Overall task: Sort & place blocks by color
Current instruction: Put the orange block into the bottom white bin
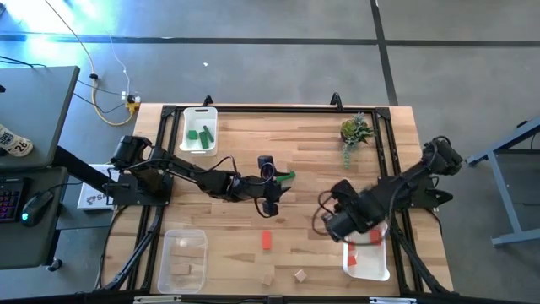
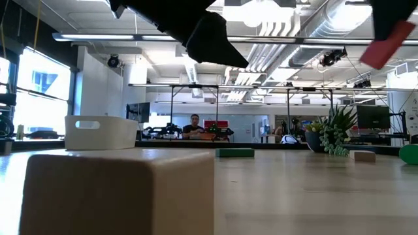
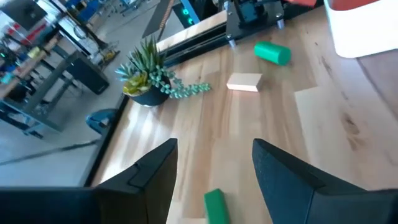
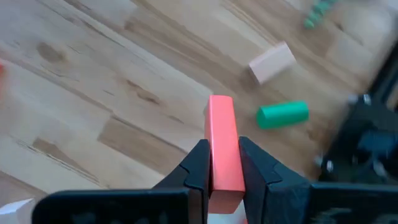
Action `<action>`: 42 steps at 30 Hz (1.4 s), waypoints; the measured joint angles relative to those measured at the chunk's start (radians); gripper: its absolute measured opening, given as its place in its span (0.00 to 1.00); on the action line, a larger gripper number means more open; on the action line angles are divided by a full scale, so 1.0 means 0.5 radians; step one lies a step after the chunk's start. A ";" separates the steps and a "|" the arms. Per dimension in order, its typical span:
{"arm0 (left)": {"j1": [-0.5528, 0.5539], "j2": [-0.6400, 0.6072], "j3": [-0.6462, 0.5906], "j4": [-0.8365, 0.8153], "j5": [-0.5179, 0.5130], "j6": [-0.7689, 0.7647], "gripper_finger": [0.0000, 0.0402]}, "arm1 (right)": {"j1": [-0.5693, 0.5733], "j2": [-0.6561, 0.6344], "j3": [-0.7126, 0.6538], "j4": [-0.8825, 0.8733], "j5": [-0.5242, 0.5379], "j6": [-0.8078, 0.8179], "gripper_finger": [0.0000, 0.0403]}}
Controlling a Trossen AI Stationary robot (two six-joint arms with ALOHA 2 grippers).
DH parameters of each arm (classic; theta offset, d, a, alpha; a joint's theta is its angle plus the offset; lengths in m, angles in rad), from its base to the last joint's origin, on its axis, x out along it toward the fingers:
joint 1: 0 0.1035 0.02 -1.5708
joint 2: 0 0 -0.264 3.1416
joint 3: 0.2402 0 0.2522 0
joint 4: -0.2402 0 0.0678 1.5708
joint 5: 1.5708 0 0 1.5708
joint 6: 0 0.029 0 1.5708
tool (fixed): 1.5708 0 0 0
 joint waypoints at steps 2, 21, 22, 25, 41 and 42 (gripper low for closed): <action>-0.013 0.000 0.000 -0.035 0.001 -0.065 0.48 | 0.094 0.000 0.000 -0.043 0.005 0.191 0.09; -0.034 0.000 -0.001 -0.296 0.269 -0.256 0.49 | 0.601 0.352 0.000 -0.056 -0.528 0.986 0.09; -0.034 0.000 -0.001 -0.295 0.269 -0.256 0.49 | 0.614 0.378 0.000 -0.043 -0.569 0.991 0.09; -0.034 0.000 -0.001 -0.296 0.269 -0.256 0.49 | 0.645 0.443 0.000 0.008 -0.615 1.024 0.10; -0.037 0.000 -0.001 -0.340 0.268 -0.256 0.49 | 0.657 0.631 0.000 0.164 -0.585 1.039 0.15; -0.037 0.000 -0.001 -0.345 0.268 -0.256 0.49 | 0.657 0.630 0.000 0.165 -0.559 1.039 0.17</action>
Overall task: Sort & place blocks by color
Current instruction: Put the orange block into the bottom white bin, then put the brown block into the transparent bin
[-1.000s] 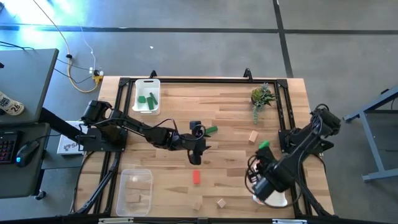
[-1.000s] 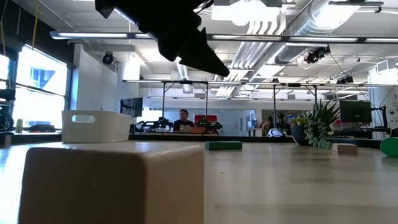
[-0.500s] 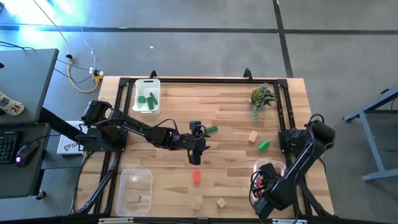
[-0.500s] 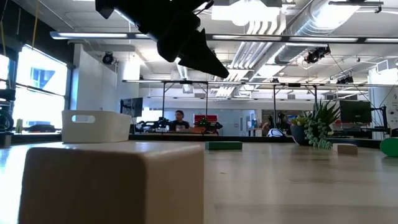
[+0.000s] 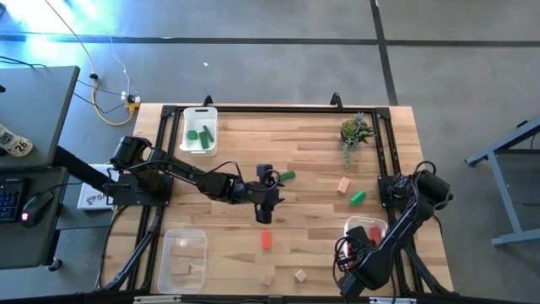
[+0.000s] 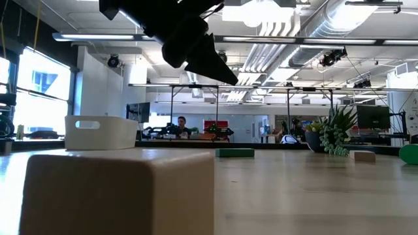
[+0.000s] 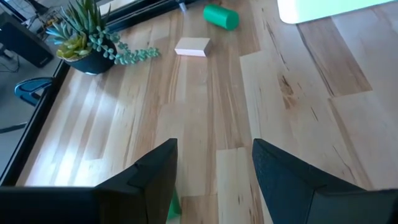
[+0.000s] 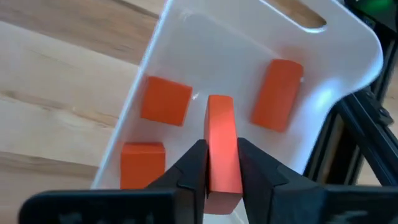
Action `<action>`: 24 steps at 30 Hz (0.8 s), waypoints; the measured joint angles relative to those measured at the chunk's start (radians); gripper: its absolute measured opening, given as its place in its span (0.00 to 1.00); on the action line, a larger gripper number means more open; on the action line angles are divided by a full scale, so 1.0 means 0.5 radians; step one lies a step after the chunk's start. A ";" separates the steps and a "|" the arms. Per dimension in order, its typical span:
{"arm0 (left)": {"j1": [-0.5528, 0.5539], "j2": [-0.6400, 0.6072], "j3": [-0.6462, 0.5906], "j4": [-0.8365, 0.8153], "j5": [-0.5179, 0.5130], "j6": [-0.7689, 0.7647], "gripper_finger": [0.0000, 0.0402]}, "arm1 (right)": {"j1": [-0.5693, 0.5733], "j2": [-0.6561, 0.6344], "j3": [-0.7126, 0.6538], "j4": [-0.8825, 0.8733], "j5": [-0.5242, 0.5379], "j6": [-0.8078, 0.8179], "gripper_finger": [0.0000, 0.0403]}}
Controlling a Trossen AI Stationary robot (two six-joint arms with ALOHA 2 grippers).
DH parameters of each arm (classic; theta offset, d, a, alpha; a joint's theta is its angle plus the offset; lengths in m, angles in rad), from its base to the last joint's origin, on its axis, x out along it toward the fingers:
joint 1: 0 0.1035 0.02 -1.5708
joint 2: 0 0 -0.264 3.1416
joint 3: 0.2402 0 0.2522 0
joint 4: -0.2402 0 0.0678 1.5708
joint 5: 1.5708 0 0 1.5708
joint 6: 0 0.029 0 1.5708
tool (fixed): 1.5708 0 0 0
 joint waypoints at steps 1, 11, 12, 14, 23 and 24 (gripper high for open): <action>0.000 0.000 0.000 -0.008 0.000 0.000 0.49 | -0.001 -0.002 0.000 0.000 0.017 -0.001 0.19; -0.002 0.000 0.000 -0.090 -0.002 0.000 0.49 | -0.005 -0.018 0.000 -0.059 0.034 -0.001 0.45; -0.002 0.000 0.000 -0.104 -0.003 -0.002 0.49 | -0.005 -0.028 0.000 -0.065 0.035 -0.001 0.46; -0.007 -0.031 -0.001 -0.175 -0.005 -0.027 0.49 | -0.005 -0.053 0.000 -0.076 0.055 -0.001 0.47; -0.067 -0.241 0.000 -0.388 0.002 -0.235 0.49 | -0.019 -0.196 0.000 -0.031 0.512 0.015 0.48; -0.074 -0.271 0.000 -0.408 0.002 -0.260 0.49 | -0.019 -0.211 0.000 -0.024 0.574 0.010 0.48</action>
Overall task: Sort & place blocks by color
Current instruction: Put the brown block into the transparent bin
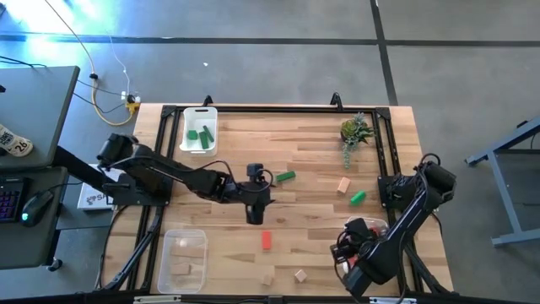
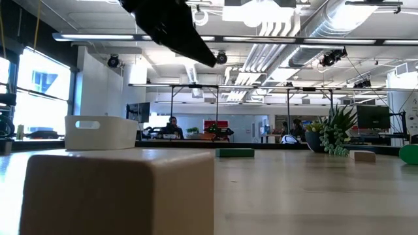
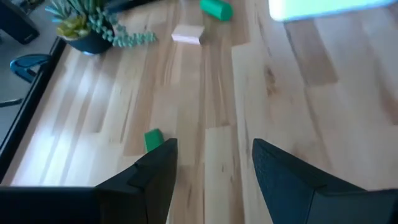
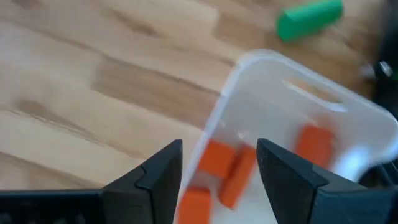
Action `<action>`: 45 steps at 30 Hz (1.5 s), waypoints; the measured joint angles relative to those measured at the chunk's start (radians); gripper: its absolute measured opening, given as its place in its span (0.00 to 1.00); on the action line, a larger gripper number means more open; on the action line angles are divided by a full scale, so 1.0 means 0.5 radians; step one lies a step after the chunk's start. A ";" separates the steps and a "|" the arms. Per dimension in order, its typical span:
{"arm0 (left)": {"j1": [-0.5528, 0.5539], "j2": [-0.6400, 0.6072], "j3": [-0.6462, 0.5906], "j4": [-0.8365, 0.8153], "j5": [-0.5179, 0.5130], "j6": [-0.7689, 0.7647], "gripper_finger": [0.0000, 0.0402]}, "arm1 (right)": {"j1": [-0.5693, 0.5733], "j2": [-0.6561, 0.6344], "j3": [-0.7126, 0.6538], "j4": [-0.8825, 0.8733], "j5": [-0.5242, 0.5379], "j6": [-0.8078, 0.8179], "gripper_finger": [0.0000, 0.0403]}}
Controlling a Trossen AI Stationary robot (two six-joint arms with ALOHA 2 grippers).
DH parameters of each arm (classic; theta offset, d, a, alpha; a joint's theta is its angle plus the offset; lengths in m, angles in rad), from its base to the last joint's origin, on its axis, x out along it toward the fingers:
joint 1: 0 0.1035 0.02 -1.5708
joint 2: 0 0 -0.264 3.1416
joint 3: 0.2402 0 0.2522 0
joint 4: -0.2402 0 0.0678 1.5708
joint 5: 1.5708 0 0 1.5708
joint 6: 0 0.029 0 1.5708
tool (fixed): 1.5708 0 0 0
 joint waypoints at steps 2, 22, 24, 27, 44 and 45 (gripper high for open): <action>-0.011 -0.074 -0.002 -0.073 0.000 -0.050 0.49 | -0.014 -0.024 0.000 0.040 0.116 -0.063 0.48; -0.113 -0.543 -0.002 -0.909 0.200 -0.897 0.49 | -0.433 -0.032 0.001 1.016 0.130 -2.312 0.48; -0.138 -0.545 0.002 -0.912 0.236 -0.929 0.49 | -0.473 -0.032 0.001 1.100 0.031 -2.588 0.48; -0.169 -0.542 -0.001 -0.933 0.255 -0.950 0.49 | -0.512 -0.032 0.001 1.187 -0.074 -2.938 0.48; -0.224 -0.542 0.000 -1.112 0.253 -0.987 0.49 | -0.467 0.042 0.001 1.572 -0.299 -3.694 0.48; -0.224 -0.542 -0.001 -1.114 0.254 -0.996 0.49 | -0.456 0.066 0.001 1.580 -0.299 -3.724 0.48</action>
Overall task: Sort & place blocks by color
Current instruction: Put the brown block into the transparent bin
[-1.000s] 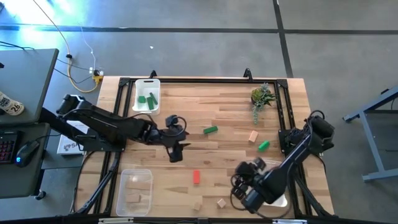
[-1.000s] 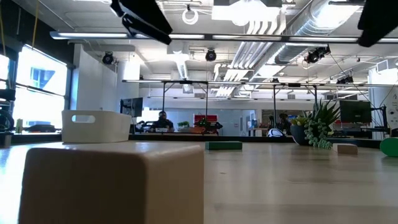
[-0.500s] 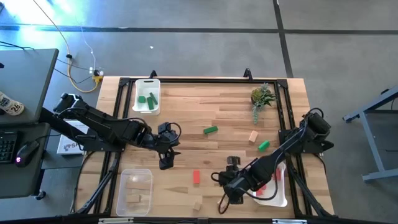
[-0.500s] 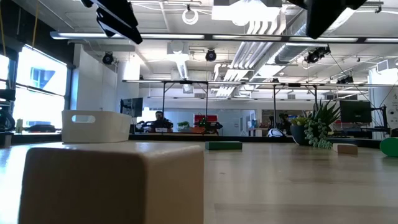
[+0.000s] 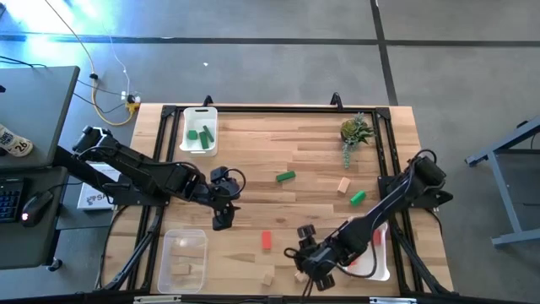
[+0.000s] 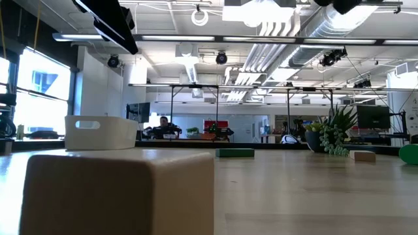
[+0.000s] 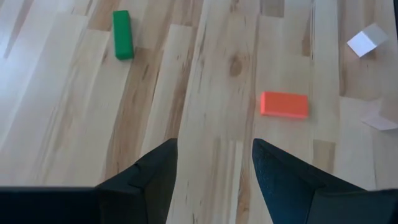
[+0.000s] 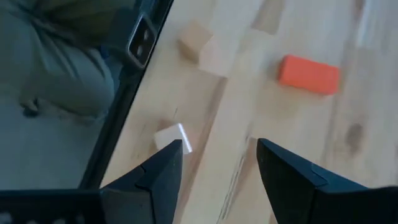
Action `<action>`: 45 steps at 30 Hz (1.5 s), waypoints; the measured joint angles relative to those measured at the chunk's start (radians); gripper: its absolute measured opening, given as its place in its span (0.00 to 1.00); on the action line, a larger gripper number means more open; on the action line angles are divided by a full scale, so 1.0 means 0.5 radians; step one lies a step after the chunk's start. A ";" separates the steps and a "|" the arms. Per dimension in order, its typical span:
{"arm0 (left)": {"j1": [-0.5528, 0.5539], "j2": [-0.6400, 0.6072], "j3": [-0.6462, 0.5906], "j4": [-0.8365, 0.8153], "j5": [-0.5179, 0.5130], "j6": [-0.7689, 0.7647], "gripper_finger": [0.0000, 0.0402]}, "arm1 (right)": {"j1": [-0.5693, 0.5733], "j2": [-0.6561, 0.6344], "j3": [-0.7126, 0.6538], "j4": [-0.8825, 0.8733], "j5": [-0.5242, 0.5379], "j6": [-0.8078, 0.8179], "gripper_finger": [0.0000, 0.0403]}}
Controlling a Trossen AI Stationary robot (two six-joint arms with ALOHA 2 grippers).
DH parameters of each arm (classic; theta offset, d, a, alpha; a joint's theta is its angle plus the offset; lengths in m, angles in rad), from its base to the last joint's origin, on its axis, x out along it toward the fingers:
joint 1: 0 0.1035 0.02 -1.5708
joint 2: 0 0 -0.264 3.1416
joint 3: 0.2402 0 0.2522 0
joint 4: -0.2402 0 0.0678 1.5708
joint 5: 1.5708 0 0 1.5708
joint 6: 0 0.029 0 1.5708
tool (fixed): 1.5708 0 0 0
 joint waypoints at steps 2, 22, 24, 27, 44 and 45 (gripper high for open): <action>0.000 0.000 0.000 0.001 0.001 0.000 0.49 | 0.017 0.049 0.000 0.001 -0.009 -0.053 0.48; 0.000 0.001 0.000 0.002 0.001 -0.062 0.49 | 0.060 0.384 0.000 0.251 -0.171 -0.164 0.48; 0.000 0.001 0.000 0.003 0.001 -0.062 0.49 | 0.070 0.411 0.000 0.269 -0.175 -0.179 0.48; 0.000 0.001 0.000 0.003 0.001 -0.089 0.49 | 0.086 0.438 0.000 0.285 -0.175 -0.215 0.48; 0.000 0.002 0.001 0.004 0.001 -0.142 0.49 | 0.094 0.501 0.000 0.341 -0.120 -0.202 0.30; -0.001 0.002 0.000 0.003 0.001 -0.144 0.49 | 0.094 0.500 0.000 0.342 -0.119 -0.201 0.28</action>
